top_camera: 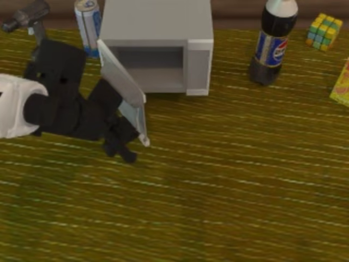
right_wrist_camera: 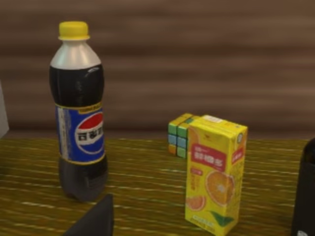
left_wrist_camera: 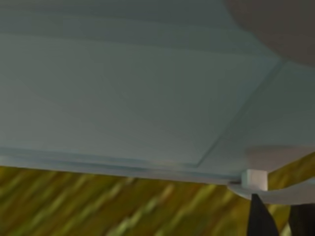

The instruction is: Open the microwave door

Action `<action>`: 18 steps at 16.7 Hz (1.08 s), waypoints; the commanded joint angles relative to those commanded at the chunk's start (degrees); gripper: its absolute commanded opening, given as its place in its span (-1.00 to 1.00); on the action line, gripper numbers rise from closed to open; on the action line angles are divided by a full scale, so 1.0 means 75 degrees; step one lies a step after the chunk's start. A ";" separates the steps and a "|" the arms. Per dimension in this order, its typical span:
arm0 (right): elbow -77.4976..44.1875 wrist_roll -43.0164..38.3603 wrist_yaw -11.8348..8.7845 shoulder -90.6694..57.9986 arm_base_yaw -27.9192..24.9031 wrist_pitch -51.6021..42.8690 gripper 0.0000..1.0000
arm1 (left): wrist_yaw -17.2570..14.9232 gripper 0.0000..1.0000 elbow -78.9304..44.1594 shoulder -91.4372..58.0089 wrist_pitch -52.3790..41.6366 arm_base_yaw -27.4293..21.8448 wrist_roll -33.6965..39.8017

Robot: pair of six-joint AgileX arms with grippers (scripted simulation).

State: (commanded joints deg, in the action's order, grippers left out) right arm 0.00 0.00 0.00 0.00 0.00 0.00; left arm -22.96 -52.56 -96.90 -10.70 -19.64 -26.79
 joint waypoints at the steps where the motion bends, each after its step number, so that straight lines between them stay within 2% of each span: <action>1: 0.0000 0.0000 0.0000 0.0000 0.0000 0.0000 1.00 | -0.0052 -1.00 -0.0001 0.0001 -0.0047 0.0053 -0.0101; 18: 0.0000 0.0000 0.0000 0.0000 0.0000 0.0000 1.00 | -0.0088 -1.00 0.0003 0.0000 -0.0084 0.0090 -0.0169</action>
State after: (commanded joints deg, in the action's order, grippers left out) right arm 0.00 0.00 0.00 0.00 0.00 0.00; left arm -23.62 -52.54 -96.90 -11.33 -18.97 -28.06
